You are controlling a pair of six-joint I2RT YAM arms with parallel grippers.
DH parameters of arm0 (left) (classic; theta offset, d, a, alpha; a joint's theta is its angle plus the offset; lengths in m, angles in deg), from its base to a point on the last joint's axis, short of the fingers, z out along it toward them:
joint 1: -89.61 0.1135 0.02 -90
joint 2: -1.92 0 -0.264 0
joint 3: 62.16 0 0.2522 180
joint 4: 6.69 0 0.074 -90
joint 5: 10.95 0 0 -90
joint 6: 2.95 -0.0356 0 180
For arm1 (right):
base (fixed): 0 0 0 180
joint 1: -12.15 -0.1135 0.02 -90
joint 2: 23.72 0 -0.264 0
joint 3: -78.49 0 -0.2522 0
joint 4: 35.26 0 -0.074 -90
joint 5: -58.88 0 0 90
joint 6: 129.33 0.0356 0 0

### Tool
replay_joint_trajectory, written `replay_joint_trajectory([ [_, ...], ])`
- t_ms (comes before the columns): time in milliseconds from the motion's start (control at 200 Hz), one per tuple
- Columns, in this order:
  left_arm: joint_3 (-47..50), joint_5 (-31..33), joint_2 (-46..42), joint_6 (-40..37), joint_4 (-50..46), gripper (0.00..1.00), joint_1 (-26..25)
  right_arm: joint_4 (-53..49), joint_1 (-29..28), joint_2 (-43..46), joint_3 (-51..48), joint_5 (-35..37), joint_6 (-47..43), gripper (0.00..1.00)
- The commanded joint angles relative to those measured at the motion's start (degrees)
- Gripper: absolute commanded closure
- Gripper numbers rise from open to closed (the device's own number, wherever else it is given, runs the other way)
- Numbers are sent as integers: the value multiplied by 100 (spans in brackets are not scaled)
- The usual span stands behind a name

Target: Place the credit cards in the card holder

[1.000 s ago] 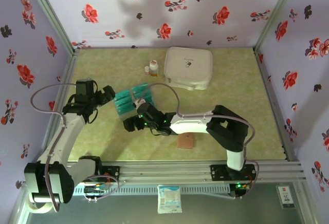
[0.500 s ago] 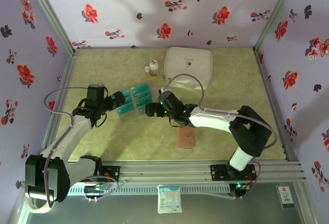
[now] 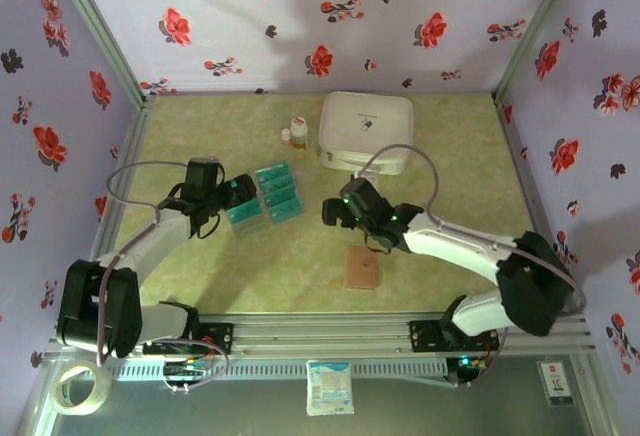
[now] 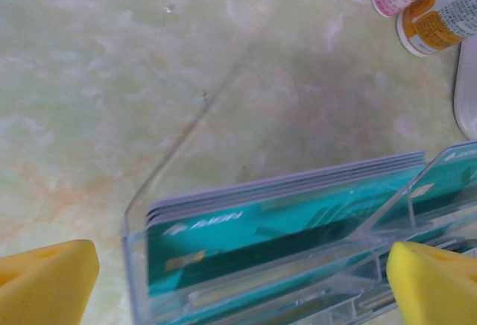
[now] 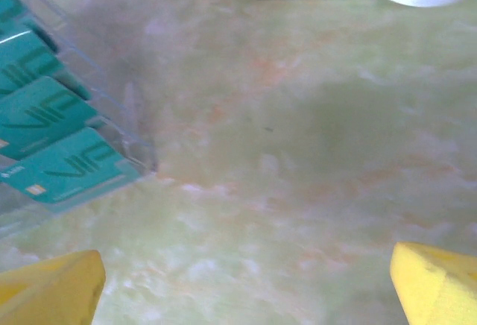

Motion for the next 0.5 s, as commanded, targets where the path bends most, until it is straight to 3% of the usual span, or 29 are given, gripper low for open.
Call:
replay_joint_trajectory([
  [0, -270, -106, 248, -118, 396, 0, -92, -308, 152, 610, -446, 126, 214, 1],
  [230, -722, -171, 823, -160, 631, 0, -321, -450, 650, 1422, -1093, -145, 370, 2],
  [495, -1246, -174, 1443, 44, 863, 0, -834, -379, 1170, 1424, -1176, -461, 269, 2],
])
